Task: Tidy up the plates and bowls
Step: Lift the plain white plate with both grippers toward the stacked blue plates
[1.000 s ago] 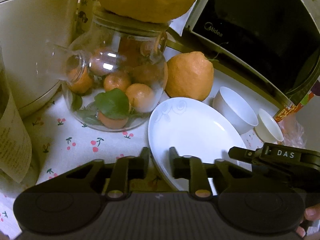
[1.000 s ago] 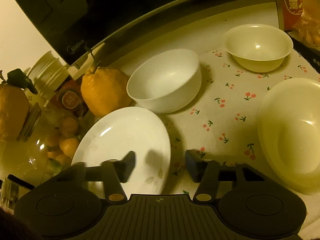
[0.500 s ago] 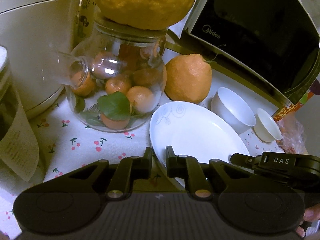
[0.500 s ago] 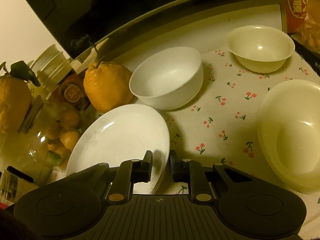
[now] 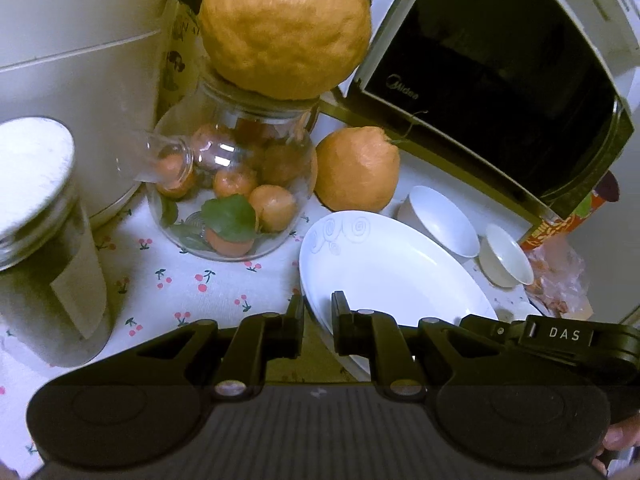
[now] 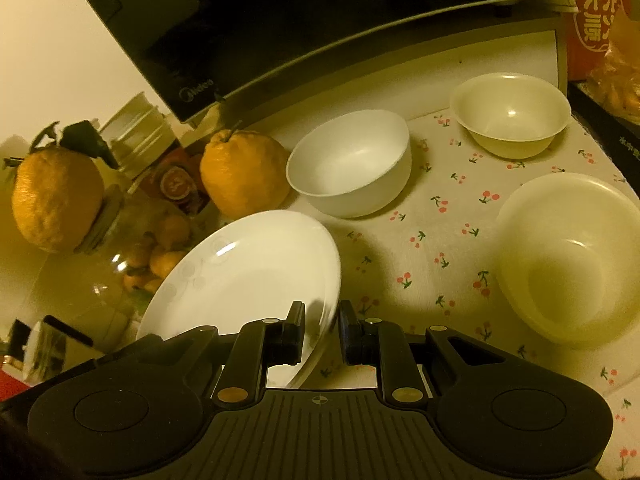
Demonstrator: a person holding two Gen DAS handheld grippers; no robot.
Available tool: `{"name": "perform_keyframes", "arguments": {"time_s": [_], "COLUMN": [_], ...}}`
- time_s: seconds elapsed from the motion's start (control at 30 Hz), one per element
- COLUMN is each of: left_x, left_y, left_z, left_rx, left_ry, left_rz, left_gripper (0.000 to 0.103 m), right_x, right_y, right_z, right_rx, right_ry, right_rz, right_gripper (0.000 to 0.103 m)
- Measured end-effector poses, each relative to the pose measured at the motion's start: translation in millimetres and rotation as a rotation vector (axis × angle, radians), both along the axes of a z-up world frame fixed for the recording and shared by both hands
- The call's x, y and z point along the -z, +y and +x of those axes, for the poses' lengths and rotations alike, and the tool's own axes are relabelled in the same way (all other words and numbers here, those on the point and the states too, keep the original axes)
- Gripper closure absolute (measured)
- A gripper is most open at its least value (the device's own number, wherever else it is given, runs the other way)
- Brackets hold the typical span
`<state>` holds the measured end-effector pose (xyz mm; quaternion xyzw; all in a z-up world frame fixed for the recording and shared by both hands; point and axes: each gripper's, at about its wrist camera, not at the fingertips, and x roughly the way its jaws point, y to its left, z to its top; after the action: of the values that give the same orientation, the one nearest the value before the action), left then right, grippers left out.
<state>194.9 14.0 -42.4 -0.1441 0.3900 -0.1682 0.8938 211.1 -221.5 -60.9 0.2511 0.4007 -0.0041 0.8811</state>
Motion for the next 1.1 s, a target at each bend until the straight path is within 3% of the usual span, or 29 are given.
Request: {"name": "perform_keyframes", "arguments": {"time_s": [1.1], "left_x": [-33.3], "left_y": [28.0], "left_z": [-83.1], "left_rx": [0.102], "left_ry": [0.013], "left_rz": [-0.043], "left_gripper": [0.09], "right_x": [-46.5], "right_y": [20.5], "right_z": [-98.8], "right_rx": [-0.09], "right_ry": [0.039], "right_rz": [-0.002], "right_gripper": [0.085]}}
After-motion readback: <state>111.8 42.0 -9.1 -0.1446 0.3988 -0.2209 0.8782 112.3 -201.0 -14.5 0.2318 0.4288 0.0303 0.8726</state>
